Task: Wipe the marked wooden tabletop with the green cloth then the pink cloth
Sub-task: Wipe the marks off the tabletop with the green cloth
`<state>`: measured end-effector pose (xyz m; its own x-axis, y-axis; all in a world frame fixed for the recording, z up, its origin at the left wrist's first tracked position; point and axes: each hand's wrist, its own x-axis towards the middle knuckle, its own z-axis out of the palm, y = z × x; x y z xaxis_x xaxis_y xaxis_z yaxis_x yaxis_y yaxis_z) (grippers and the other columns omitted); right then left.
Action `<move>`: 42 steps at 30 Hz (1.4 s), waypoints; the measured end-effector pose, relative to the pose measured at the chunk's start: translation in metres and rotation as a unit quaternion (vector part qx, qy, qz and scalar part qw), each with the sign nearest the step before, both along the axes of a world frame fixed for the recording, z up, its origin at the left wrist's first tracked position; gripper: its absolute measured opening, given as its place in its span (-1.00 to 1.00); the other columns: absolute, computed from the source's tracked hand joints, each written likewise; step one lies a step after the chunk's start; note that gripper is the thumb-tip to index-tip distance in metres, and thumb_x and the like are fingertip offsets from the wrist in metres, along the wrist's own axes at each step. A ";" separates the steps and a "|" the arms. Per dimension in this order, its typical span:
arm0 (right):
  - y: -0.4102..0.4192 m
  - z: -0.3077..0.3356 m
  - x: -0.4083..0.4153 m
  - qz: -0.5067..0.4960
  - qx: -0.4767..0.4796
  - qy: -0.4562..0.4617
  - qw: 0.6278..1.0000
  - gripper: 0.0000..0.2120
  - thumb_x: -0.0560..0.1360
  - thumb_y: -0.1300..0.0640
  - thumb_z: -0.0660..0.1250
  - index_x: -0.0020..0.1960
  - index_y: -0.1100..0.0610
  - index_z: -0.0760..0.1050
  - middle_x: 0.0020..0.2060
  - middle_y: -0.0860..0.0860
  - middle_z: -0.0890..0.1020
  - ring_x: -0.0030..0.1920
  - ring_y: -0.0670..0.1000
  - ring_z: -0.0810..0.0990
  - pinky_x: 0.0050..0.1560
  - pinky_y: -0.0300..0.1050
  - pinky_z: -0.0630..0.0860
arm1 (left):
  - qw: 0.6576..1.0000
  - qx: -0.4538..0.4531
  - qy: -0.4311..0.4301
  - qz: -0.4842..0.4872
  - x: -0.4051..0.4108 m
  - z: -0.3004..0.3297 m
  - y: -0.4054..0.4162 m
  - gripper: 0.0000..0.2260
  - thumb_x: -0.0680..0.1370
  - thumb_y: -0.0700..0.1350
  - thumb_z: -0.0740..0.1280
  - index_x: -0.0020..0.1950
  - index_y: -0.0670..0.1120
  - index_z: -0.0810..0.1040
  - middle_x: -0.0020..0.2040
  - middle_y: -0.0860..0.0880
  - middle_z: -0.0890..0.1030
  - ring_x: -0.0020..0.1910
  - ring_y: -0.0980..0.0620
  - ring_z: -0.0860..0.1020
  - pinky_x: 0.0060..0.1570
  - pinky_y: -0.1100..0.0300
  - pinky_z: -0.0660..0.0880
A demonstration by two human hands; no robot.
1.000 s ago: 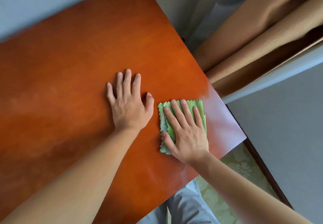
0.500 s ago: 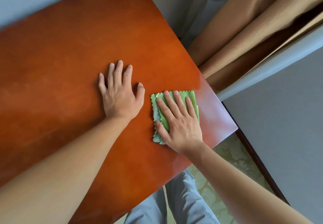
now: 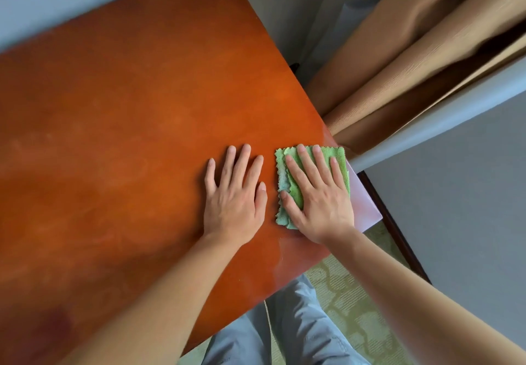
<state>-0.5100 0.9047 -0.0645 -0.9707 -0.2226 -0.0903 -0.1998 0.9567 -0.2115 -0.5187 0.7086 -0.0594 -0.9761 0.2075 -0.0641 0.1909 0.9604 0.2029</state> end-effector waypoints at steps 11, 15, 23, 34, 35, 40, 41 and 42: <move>0.002 0.000 -0.091 0.004 0.013 0.004 1.000 -0.33 0.66 -0.33 -0.12 0.67 -0.03 0.03 0.65 0.02 0.08 0.65 0.10 -0.08 0.62 0.17 -0.06 | 1.000 -0.001 0.018 -0.004 0.001 -0.001 0.001 -0.52 0.65 0.06 0.10 0.56 -0.03 0.37 0.61 -0.10 0.27 0.62 -0.14 0.16 0.55 -0.27 0.06; 0.004 -0.003 -0.097 0.002 0.020 0.000 1.000 -0.33 0.66 -0.35 -0.14 0.67 -0.05 -0.02 0.66 0.00 0.03 0.65 0.08 -0.12 0.62 0.12 -0.11 | 1.000 -0.004 0.024 -0.004 0.000 -0.001 0.004 -0.52 0.65 0.06 0.12 0.55 -0.03 0.38 0.61 -0.10 0.29 0.61 -0.15 0.18 0.54 -0.28 0.09; 0.021 0.001 -0.063 0.005 0.012 -0.003 1.000 -0.38 0.69 -0.27 -0.09 0.67 -0.02 0.01 0.66 0.01 0.05 0.65 0.09 -0.12 0.63 0.14 -0.08 | 0.999 -0.018 0.042 0.002 0.001 -0.003 0.004 -0.52 0.66 0.07 0.12 0.56 -0.02 0.36 0.60 -0.11 0.30 0.60 -0.15 0.21 0.54 -0.28 0.12; 0.053 -0.002 0.034 -0.025 -0.009 0.037 0.999 -0.39 0.66 -0.18 0.06 0.63 0.06 0.19 0.62 0.07 0.19 0.64 0.17 0.02 0.60 0.26 0.00 | 0.999 -0.018 0.038 0.008 0.003 -0.004 0.003 -0.51 0.66 0.10 0.15 0.58 -0.02 0.34 0.61 -0.10 0.28 0.61 -0.15 0.19 0.56 -0.27 0.08; 0.053 -0.002 0.033 -0.023 -0.009 0.036 0.999 -0.39 0.66 -0.19 0.05 0.63 0.06 0.19 0.62 0.07 0.18 0.64 0.17 0.01 0.60 0.26 0.00 | 0.999 -0.018 0.037 0.008 0.003 -0.004 0.003 -0.50 0.66 0.11 0.15 0.58 -0.02 0.34 0.61 -0.10 0.28 0.61 -0.15 0.19 0.55 -0.27 0.08; 0.050 -0.003 0.037 -0.022 -0.004 0.035 0.999 -0.37 0.66 -0.20 0.03 0.64 0.06 0.17 0.63 0.07 0.15 0.65 0.16 -0.01 0.61 0.23 -0.06 | 0.999 -0.021 0.037 0.010 0.002 -0.002 0.002 -0.51 0.65 0.09 0.17 0.58 -0.01 0.33 0.61 -0.10 0.28 0.61 -0.15 0.19 0.56 -0.27 0.08; 0.049 -0.002 0.042 -0.017 -0.004 0.032 0.999 -0.37 0.66 -0.21 0.03 0.64 0.06 0.15 0.64 0.07 0.14 0.65 0.16 -0.02 0.62 0.22 -0.09 | 0.999 -0.020 0.037 0.009 0.001 -0.002 0.003 -0.51 0.65 0.09 0.16 0.58 -0.01 0.33 0.61 -0.10 0.28 0.61 -0.14 0.19 0.56 -0.26 0.08; 0.046 -0.002 0.049 -0.008 -0.005 0.028 1.000 -0.37 0.66 -0.21 0.03 0.65 0.07 0.15 0.64 0.07 0.12 0.65 0.17 -0.03 0.62 0.21 -0.13 | 0.999 -0.019 0.035 0.008 0.001 -0.002 0.003 -0.51 0.66 0.09 0.15 0.58 -0.01 0.32 0.61 -0.10 0.28 0.61 -0.14 0.19 0.56 -0.26 0.08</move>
